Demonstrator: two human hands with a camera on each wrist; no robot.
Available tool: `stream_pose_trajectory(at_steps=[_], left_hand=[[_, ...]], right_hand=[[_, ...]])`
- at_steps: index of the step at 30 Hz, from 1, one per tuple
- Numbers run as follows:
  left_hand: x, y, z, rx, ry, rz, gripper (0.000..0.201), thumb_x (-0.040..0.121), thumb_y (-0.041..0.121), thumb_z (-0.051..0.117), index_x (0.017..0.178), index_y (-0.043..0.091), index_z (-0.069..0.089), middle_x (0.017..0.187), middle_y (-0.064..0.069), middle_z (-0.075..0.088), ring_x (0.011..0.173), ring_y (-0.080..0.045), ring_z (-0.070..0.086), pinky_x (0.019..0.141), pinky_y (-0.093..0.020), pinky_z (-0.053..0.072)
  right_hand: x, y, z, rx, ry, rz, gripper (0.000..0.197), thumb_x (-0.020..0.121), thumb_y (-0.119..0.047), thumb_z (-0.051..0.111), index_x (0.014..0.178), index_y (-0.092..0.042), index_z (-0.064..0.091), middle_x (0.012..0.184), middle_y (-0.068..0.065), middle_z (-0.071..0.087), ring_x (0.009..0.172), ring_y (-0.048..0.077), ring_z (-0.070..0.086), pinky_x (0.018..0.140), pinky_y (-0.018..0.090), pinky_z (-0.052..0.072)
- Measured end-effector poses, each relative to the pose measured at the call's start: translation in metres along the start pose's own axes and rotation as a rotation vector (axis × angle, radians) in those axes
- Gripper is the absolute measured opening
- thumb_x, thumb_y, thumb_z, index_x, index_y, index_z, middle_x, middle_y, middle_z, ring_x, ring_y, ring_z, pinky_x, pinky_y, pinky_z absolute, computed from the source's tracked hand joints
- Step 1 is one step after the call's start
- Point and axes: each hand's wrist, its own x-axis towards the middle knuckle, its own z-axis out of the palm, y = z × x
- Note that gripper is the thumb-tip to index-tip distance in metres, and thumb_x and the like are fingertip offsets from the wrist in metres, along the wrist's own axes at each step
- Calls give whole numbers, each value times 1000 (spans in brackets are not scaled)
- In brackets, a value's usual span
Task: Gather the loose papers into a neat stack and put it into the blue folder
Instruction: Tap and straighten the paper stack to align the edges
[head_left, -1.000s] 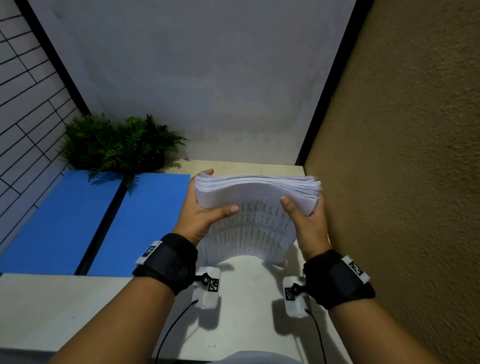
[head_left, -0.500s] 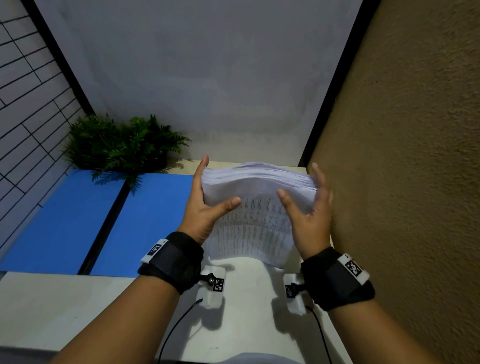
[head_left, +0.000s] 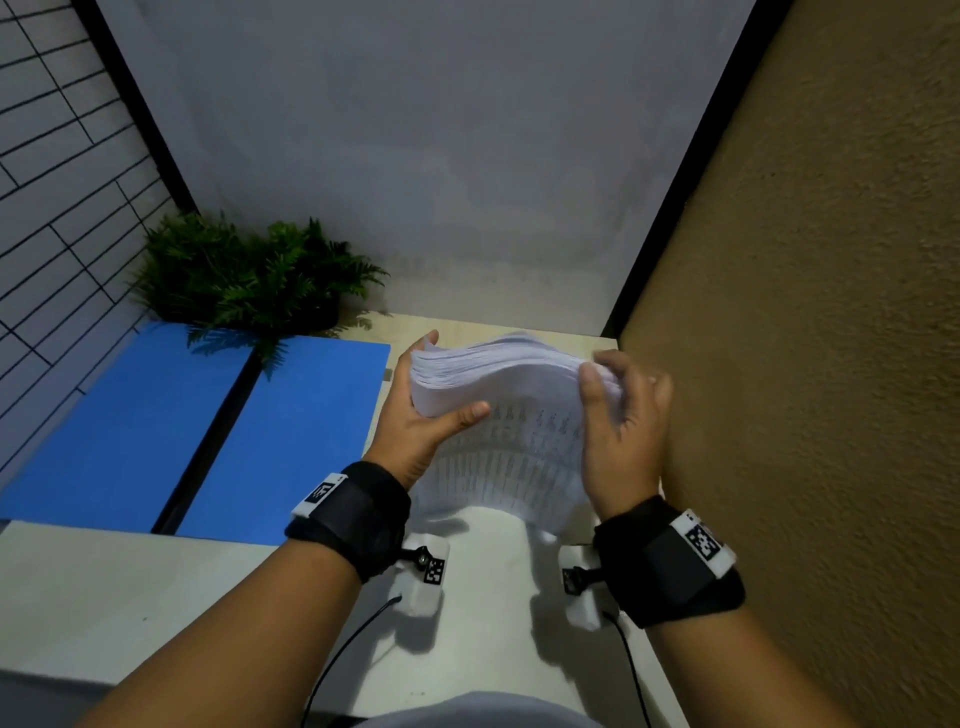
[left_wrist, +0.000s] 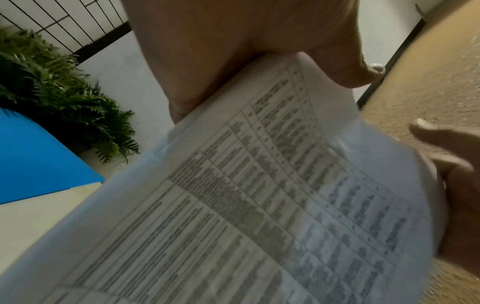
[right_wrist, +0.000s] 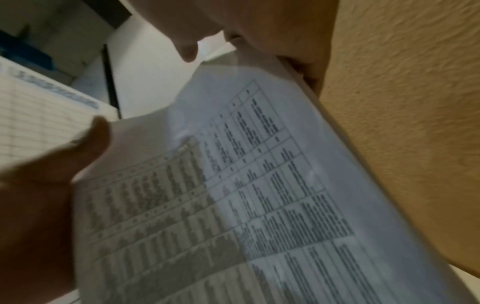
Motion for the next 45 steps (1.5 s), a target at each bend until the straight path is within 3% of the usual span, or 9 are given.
stream_pose_trajectory(at_steps=[4,9,16,19,23,33,36,40,45], left_hand=[[2,3,0,5,-11,-33,101,51,44,86,139,31,38,138,0,52,125,-18,53,103,-39,50],[12,12,-1,55,-39,11,100,49,43,85,137,25,42,132,8,52,120,-8,53,93,-14,48],[21,11,-3,34,-59,-34,103,46,41,87,137,23,42,126,4,55,116,-14,56,96,-31,52],[21,9,-2,8,-52,-31,99,45,41,86,134,24,45,116,7,54,104,-12,56,83,-18,53],[20,4,-4,8,-43,-55,102,45,43,87,136,24,46,120,7,55,108,-11,56,82,-18,51],[29,-8,-5,51,-27,-281,41,70,5,84,105,18,68,105,-5,72,112,-30,63,90,-41,55],[31,-9,-3,89,-59,-307,40,68,-2,83,100,18,68,104,-8,70,114,-35,61,95,-48,53],[29,0,-7,43,-31,-273,49,68,2,84,114,7,67,107,-9,71,108,-28,64,85,-37,54],[21,-3,-15,23,-108,-269,61,63,8,88,119,11,65,110,-8,74,106,-24,68,83,-36,58]], right_hand=[[4,0,1,-29,13,43,43,85,-60,48,116,-31,58,112,-5,38,97,-3,50,79,20,52],[14,-3,1,1,43,-44,40,85,-58,49,92,-21,63,106,-3,41,94,-9,45,79,4,41],[10,0,6,-11,37,-50,22,85,-54,56,90,-33,57,103,-10,41,94,2,51,81,25,53],[16,4,4,21,130,110,25,85,-55,55,93,-32,54,104,-13,39,95,11,53,82,42,58],[12,1,7,-30,5,-76,29,85,-51,58,89,-22,58,107,-5,41,98,12,52,82,30,53],[19,23,2,253,-62,319,70,66,-25,87,122,-31,46,118,-3,60,106,11,61,87,29,56],[25,47,4,351,-216,552,56,63,-5,87,114,-11,65,111,10,70,110,31,65,90,44,56],[27,46,-2,457,-230,505,40,66,8,80,102,-7,70,102,12,72,105,32,67,83,38,56],[14,55,-11,490,-305,520,64,52,-16,92,111,-14,67,112,12,71,106,29,67,84,41,57]])
